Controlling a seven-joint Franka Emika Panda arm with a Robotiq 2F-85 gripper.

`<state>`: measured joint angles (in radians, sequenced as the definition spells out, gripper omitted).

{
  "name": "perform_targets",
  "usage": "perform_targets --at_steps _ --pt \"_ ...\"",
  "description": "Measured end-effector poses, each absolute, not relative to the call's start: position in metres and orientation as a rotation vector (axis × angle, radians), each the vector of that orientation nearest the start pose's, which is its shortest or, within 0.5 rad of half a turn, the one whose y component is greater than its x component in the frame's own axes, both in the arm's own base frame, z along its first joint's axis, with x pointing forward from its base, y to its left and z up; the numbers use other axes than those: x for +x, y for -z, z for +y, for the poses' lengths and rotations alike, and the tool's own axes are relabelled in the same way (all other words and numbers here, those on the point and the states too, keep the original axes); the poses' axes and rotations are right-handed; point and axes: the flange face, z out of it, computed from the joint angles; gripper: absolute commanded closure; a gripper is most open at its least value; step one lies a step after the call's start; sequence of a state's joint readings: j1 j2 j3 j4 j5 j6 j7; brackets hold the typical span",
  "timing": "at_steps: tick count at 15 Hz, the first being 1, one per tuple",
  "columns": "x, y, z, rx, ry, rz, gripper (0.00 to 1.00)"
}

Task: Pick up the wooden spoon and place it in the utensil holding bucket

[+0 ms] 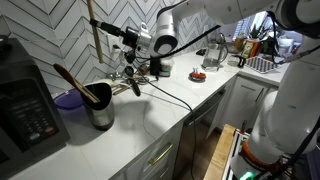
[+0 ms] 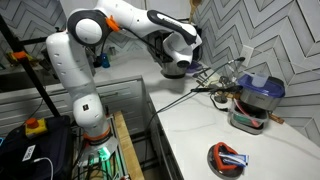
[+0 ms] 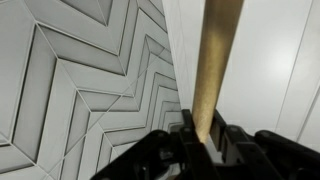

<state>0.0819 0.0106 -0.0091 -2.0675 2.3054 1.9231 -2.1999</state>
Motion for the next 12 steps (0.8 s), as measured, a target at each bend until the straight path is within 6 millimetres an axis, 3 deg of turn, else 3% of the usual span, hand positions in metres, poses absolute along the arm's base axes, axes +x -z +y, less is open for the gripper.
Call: perform_targets --at_steps 7,12 --pt "0.6 -0.459 0.098 -1.195 1.662 -0.532 0.95" --pt "0.617 -0.437 0.101 -1.213 1.675 -0.568 0.95"
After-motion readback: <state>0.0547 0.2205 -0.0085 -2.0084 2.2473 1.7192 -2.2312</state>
